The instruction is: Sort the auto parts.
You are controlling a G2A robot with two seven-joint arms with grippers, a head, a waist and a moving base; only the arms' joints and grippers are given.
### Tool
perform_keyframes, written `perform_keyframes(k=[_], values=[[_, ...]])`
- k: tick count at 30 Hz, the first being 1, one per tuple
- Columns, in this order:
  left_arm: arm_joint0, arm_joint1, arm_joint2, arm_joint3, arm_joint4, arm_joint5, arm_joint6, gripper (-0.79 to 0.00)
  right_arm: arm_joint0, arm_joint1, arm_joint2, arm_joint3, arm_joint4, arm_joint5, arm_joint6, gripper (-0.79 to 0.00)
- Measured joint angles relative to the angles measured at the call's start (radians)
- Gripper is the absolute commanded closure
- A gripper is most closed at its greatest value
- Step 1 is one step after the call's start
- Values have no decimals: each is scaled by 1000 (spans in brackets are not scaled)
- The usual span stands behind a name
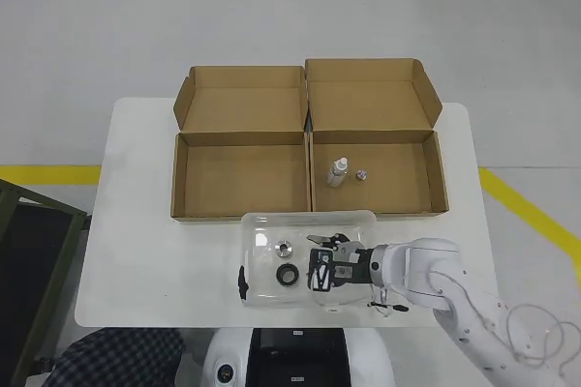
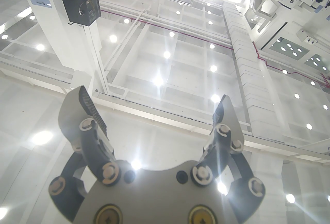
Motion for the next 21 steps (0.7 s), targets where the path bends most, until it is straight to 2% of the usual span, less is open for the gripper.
perform_keyframes(k=[21], values=[[0,0,0,0,0,0,0,-785,100,-30,-148,117,12,-38,31,-416]])
